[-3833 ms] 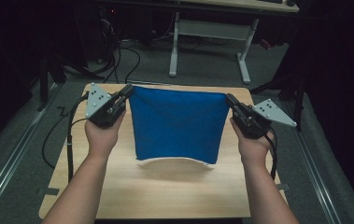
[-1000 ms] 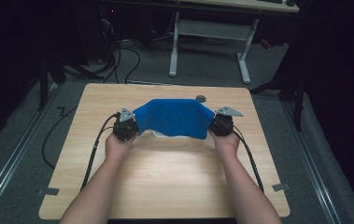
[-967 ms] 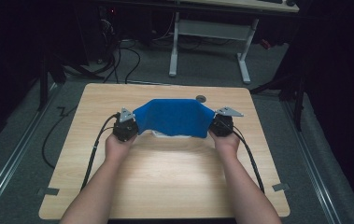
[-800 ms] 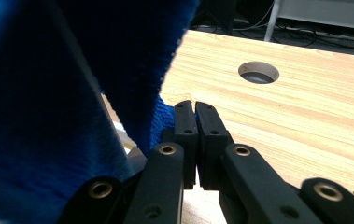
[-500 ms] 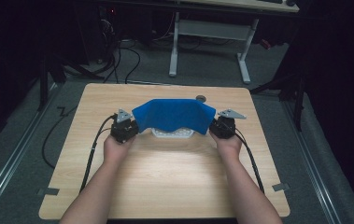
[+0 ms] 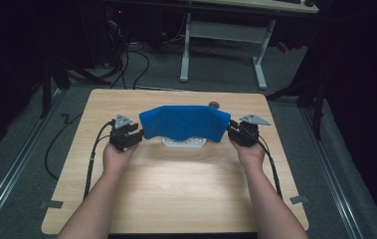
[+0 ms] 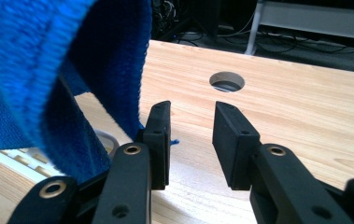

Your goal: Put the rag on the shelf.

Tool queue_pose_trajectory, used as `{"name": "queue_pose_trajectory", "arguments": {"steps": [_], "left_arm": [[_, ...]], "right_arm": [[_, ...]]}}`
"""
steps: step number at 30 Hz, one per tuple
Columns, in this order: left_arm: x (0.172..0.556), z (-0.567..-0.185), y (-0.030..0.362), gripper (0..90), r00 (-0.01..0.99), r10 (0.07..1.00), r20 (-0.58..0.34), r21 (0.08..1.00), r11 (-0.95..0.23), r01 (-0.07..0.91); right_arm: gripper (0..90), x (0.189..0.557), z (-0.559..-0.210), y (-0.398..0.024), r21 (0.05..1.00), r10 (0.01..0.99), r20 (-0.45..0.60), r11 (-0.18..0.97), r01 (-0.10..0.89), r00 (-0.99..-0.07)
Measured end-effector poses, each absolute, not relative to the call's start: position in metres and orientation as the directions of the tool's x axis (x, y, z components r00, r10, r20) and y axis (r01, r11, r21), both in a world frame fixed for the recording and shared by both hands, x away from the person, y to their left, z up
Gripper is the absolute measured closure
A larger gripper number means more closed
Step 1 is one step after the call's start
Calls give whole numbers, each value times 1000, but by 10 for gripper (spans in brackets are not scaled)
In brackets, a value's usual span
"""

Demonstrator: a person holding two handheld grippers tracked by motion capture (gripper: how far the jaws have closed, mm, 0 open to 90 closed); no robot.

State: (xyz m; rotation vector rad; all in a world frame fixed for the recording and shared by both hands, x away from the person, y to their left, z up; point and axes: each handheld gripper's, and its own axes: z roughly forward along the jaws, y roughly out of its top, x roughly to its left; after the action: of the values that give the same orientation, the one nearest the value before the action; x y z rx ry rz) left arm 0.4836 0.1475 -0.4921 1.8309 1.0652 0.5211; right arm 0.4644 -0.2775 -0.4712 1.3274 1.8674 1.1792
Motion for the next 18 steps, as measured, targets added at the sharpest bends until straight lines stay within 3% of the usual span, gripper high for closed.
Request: {"name": "queue_pose_trajectory", "arguments": {"steps": [18], "left_arm": [[474, -479, 177, 483, 485, 872, -62, 868, -192, 458]], "right_arm": [[539, 452, -455, -285, 888, 934, 0, 164, 430, -356]]}}
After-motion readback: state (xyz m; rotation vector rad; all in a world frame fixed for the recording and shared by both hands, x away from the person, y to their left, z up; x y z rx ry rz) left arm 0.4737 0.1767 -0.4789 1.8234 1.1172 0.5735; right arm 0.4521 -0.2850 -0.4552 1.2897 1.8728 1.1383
